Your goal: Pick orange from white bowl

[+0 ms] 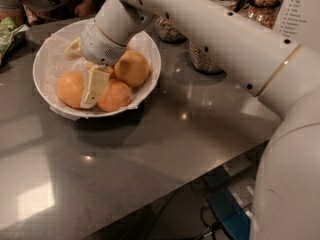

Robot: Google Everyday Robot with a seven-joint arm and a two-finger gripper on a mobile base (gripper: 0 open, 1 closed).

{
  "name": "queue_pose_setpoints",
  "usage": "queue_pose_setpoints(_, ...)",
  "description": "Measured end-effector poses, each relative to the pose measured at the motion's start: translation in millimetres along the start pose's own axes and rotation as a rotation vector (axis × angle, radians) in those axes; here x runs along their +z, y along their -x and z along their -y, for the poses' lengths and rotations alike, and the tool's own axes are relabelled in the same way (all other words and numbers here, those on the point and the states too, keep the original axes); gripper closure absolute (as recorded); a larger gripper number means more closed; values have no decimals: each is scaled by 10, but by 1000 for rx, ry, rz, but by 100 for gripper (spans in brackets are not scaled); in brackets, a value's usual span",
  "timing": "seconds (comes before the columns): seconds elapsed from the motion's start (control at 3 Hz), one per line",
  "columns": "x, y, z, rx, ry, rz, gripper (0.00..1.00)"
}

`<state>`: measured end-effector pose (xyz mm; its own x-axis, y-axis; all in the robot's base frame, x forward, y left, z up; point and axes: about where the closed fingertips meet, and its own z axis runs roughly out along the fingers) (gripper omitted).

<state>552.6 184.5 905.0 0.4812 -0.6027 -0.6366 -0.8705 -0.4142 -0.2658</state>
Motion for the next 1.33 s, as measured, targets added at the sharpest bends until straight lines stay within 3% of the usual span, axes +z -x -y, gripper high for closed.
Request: queue_pose_setpoints(1.33,363,-59,1,28,63,27,13)
